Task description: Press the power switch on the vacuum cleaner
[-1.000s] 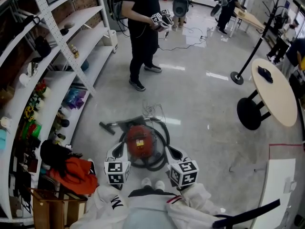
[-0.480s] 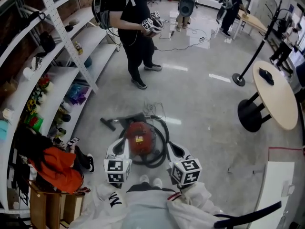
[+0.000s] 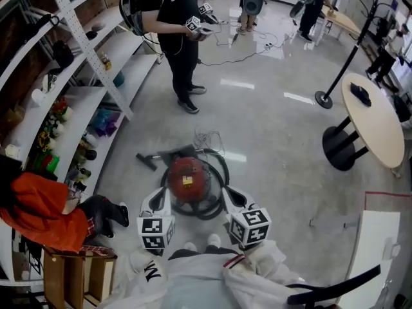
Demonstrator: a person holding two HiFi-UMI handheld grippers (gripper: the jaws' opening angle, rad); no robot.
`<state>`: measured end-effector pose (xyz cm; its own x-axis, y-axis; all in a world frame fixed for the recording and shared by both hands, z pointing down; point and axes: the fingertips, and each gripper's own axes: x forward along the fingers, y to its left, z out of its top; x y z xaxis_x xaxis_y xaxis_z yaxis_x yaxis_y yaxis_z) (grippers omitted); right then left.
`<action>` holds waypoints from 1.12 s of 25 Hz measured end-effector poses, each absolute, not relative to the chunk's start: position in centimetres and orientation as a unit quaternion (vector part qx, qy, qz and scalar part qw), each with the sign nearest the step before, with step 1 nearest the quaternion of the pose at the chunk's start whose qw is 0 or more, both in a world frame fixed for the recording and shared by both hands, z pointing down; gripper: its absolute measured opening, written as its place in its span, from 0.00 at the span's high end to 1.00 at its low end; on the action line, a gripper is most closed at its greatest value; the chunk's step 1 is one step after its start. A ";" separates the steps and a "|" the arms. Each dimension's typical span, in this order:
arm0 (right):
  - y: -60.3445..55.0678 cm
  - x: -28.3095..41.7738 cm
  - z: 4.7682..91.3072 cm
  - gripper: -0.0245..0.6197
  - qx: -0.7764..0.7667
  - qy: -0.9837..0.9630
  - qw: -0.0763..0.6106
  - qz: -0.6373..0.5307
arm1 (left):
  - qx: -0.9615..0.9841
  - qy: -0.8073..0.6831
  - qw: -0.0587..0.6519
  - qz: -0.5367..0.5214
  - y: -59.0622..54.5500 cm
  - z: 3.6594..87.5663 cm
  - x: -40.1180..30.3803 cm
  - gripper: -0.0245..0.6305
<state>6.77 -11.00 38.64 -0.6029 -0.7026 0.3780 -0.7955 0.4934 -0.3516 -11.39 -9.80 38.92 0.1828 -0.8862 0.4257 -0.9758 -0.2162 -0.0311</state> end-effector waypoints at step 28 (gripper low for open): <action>3.0 2.5 37.5 0.96 0.464 -0.852 0.094 0.224 | 0.783 -0.592 0.115 0.154 3.9 38.4 -15.8 0.96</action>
